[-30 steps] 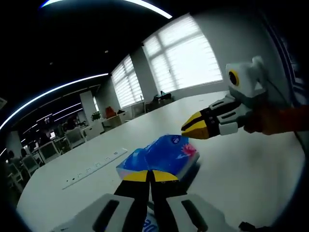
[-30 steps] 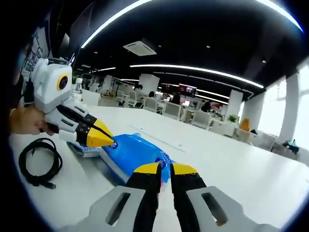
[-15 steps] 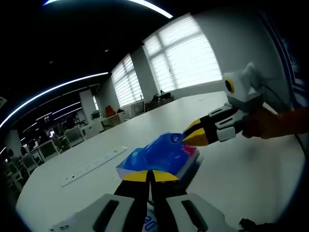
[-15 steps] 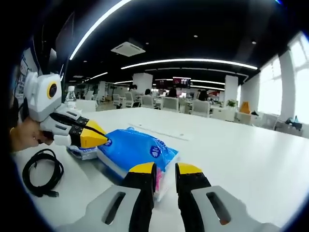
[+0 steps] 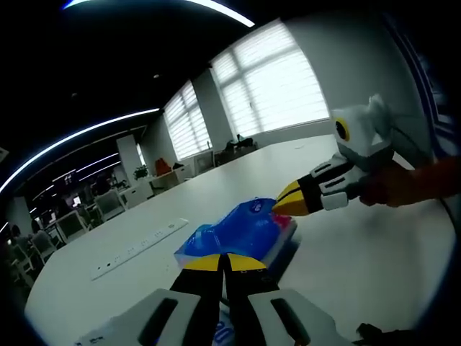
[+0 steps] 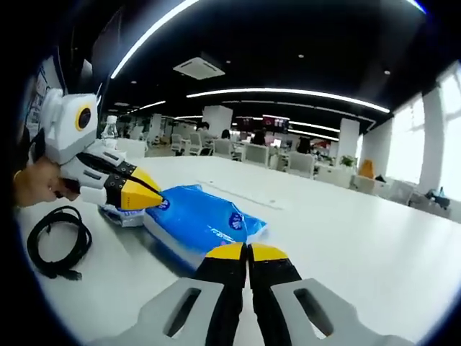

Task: Arrange the tabletop items into an orderly group along one side of the table until the central work area is clear of visible clutter.

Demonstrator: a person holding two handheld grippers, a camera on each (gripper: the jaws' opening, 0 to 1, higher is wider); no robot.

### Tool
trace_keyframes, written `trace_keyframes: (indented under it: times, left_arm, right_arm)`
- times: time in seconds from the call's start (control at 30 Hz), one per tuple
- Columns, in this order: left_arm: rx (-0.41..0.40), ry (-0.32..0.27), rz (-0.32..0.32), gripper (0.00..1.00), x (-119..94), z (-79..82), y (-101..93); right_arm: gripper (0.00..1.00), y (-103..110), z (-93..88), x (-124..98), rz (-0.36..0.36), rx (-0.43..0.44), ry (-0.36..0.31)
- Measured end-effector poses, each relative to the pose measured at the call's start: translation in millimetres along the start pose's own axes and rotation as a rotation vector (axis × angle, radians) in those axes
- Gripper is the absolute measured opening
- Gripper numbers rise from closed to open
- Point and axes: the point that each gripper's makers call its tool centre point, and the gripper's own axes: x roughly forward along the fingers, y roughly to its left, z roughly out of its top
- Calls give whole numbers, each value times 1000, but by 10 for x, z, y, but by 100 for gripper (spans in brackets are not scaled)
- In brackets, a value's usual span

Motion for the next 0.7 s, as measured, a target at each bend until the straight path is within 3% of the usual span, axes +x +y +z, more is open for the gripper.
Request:
trace_keyframes:
  times: [0.1, 0.53, 0.7]
  left_arm:
    - [-1, -3, 2, 0, -13, 5, 3]
    - [35, -30, 3, 0, -112, 109, -36]
    - [36, -28, 1, 0, -145, 104, -51]
  right_arm:
    - [0, 37, 14, -18, -9, -69, 6]
    - [0, 50, 162, -143, -33, -170, -29]
    - [0, 58, 162, -161, -32, -169, -32]
